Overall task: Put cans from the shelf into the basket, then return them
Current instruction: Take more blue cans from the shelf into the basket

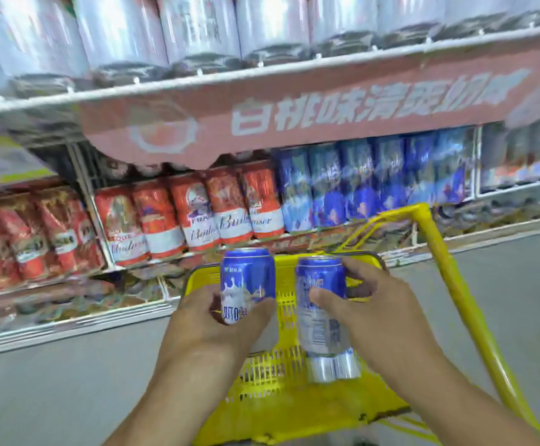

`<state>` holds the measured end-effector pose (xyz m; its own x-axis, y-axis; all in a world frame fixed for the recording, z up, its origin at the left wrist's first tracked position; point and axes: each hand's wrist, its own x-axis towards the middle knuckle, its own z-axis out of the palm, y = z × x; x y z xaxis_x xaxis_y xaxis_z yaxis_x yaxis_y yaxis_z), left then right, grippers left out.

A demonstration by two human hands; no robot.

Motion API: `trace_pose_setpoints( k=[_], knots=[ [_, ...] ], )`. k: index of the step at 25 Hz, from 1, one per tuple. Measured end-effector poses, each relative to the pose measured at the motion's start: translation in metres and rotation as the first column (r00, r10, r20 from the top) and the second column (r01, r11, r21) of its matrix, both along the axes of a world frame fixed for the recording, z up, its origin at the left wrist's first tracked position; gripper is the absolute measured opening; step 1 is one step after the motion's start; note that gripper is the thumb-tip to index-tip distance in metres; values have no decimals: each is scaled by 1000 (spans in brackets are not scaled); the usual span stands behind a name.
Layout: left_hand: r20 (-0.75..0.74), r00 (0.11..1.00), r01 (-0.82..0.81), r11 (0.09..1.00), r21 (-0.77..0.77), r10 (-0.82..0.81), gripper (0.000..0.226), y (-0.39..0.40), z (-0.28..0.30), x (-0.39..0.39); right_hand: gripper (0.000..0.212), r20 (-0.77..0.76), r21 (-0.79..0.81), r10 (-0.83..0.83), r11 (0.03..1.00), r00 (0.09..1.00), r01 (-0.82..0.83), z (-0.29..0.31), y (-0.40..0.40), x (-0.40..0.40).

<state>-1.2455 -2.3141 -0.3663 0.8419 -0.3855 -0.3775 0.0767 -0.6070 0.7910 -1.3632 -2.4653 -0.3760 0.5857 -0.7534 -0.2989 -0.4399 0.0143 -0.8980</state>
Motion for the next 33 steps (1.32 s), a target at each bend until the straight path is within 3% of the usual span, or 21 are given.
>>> trace_pose_setpoints(
  k=[5,8,12,15,22,33],
  knots=[
    [-80,997,7,986,169,6,25,10,-111,-19,44,-200,90,52,995,978,-35,-106,7,-10],
    [-138,990,27,973,230,5,26,13,-166,-24,27,-266,94,69,995,961,-45,-161,13,-8],
    [-196,981,65,939,338,3,29,13,-217,-23,21,-347,92,110,992,931,-82,-219,20,-10],
    [-218,976,98,917,385,-13,29,14,-244,-20,20,-422,105,136,989,896,-101,-243,23,-9],
    [-293,956,165,872,461,-26,39,20,-290,-16,46,-559,52,194,979,806,-200,-288,35,5],
    [-425,905,216,890,402,-27,36,20,-318,-25,43,-615,10,195,971,764,-241,-318,42,5]
  ],
)
